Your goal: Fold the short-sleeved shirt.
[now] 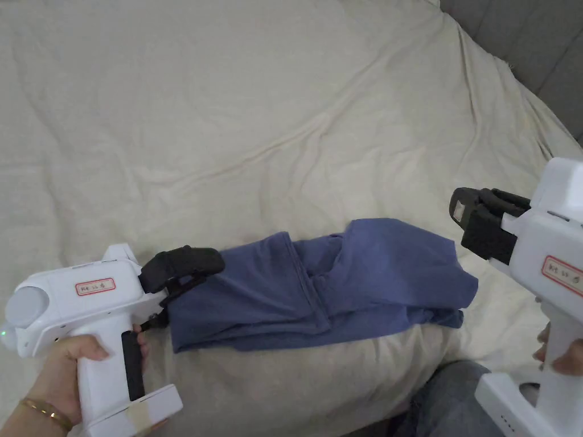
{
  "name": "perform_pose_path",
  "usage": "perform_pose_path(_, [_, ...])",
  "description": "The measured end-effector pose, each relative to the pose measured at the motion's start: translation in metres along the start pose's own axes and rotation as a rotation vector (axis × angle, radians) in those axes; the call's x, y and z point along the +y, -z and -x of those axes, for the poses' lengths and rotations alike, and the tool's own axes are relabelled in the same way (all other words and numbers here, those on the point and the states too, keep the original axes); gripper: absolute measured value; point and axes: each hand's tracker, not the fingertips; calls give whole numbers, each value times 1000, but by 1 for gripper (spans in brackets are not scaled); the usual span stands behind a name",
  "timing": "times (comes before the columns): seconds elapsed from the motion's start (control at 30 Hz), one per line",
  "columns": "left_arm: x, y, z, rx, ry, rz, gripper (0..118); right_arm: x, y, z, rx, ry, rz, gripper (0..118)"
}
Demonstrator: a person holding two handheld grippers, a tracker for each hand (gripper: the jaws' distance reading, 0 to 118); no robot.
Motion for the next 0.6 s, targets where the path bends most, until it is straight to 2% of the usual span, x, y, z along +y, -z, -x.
perform_pose_path(0.03, [2,2,-1,7,-14,3,97,-1,0,-2,-2,3,4,1])
perform_pose_path(0.1, [4,3,-5,52,-12,9,49,-4,-1,-5,-3,8,9,1])
perform_pose_path(0.17, [2,4,-3,127,46,23,33,-7,-1,-8,0,9,12,1])
perform_pose_path(0.23, [0,10,4,219,24,35,16,-8,0,-9,-4,21,19,1])
perform_pose_path(0.27, [1,8,6,150,-38,21,15,-8,0,-9,-3,25,23,1])
perform_pose_path(0.33, [2,5,3,175,-110,15,13,-9,-1,-9,-2,26,23,1])
perform_pose_path(0.43, [6,-2,-13,231,-85,7,12,-7,1,-8,4,15,29,1])
perform_pose_path(0.53, [9,-25,-23,183,-88,-33,11,-4,0,-6,28,-5,26,1])
perform_pose_path(0.6, [12,-43,-31,237,-48,-33,11,-2,2,-4,42,-17,28,1])
